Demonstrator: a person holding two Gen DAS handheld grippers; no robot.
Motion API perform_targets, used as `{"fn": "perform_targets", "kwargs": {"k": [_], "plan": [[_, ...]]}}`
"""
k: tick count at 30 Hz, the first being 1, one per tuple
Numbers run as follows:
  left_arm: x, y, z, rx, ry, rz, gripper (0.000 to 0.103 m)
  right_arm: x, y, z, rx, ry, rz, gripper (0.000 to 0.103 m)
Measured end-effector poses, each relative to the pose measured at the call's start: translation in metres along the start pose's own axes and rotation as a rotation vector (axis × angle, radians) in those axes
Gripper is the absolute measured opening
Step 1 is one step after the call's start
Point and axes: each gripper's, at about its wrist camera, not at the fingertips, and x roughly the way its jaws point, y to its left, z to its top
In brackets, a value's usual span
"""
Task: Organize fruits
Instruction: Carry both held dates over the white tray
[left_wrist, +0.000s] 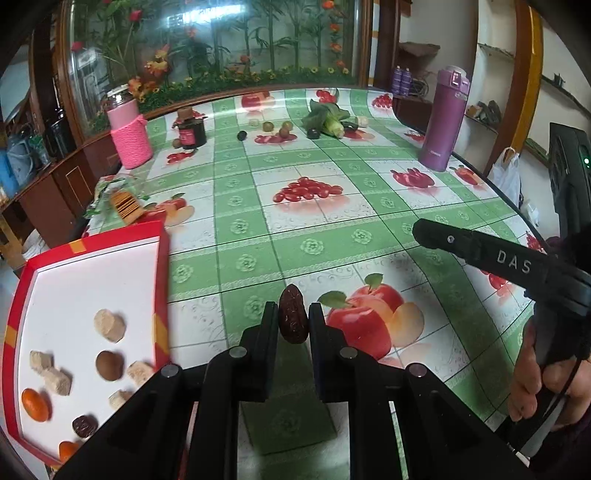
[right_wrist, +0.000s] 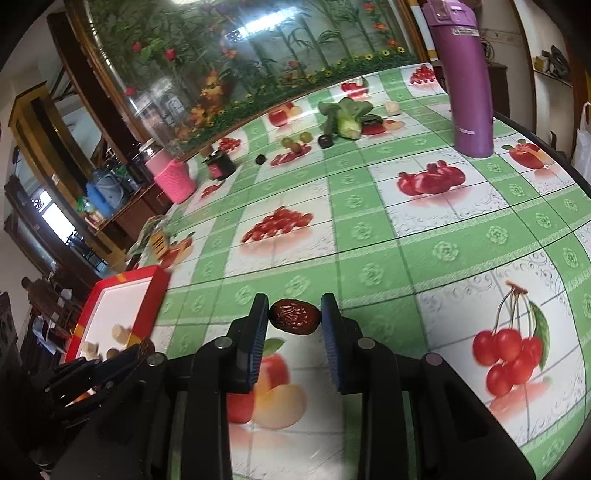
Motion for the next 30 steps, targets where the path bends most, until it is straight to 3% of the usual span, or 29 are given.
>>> {"fn": "perform_targets", "kwargs": {"k": [13,30], "plan": [[-0.035,0.037,-0.02,-0.066,-0.05,0.039,0.015,0.003,0.06,-0.031,-0.085,0.073,0.067,0.031],[-0.051,0.101,-0.031,-0.199,-0.085,0.1,0.015,0.021,0.127,-0.042,-0.18,0.144,0.152,0.031]]}}
